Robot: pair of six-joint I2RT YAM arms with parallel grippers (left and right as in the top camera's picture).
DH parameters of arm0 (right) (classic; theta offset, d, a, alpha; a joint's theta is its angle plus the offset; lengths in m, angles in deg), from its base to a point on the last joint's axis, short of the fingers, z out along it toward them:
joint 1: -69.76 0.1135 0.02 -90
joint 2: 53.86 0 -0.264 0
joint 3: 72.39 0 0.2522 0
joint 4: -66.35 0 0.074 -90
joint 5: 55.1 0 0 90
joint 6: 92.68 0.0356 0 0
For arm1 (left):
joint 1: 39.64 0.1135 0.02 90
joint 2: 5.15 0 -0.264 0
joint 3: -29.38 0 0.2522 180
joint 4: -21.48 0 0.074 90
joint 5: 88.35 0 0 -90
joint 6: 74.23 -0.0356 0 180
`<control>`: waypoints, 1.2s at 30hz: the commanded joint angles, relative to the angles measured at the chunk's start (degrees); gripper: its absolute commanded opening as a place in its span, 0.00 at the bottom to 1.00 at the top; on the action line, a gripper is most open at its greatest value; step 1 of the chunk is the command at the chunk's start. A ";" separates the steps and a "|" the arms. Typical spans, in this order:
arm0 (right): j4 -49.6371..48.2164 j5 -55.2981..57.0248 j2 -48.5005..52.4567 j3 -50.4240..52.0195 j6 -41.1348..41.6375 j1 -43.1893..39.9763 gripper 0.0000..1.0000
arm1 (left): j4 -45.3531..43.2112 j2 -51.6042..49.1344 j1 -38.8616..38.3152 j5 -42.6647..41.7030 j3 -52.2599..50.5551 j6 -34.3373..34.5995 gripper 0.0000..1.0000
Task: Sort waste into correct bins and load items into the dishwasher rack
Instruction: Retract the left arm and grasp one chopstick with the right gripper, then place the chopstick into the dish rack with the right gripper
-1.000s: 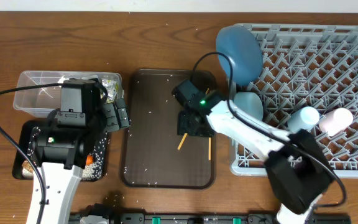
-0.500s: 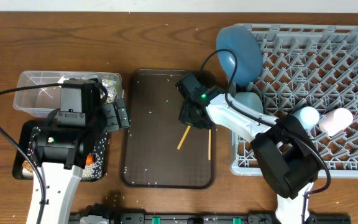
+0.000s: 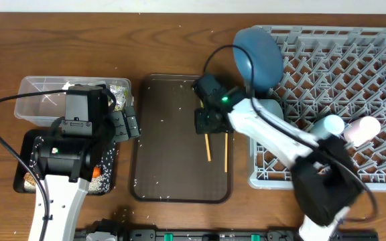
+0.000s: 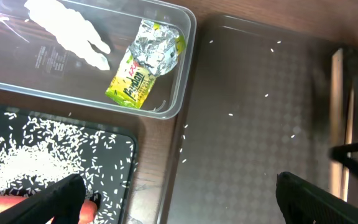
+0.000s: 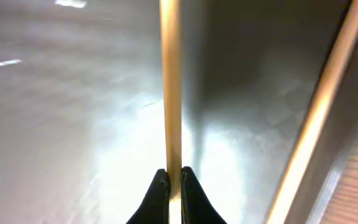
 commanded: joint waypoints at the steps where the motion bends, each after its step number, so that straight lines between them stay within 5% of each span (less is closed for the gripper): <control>1: 1.09 -1.99 -10.12 -2.73 -11.78 0.00 0.01 | 0.13 0.20 0.24 0.48 1.14 -0.35 0.98; 6: 5.68 -1.92 -21.88 -2.75 -18.10 -4.90 0.01 | 0.13 0.20 0.24 0.48 1.16 -0.35 0.98; 14: 15.13 -0.02 -31.76 -2.71 -29.55 -26.58 0.01 | 0.13 0.20 0.24 0.48 1.14 -0.35 0.98; 20: 17.29 0.00 -27.74 -0.61 -34.86 -36.57 0.01 | 0.13 0.20 0.24 0.48 1.14 -0.35 0.98; 30: 15.06 5.40 -13.07 -0.28 -34.77 -37.57 0.01 | 0.13 0.20 0.24 0.48 1.16 -0.35 0.98; 31: 14.91 5.44 -11.93 -0.28 -34.38 -37.57 0.03 | 0.13 0.20 0.24 0.48 1.14 -0.35 0.98; 34: 14.91 4.90 -10.45 -0.28 -33.68 -37.53 0.34 | 0.13 0.20 0.24 0.48 1.14 -0.35 0.98; 36: 15.89 3.96 -11.37 -0.83 -33.68 -37.18 0.40 | 0.13 0.20 0.24 0.48 1.14 -0.35 0.98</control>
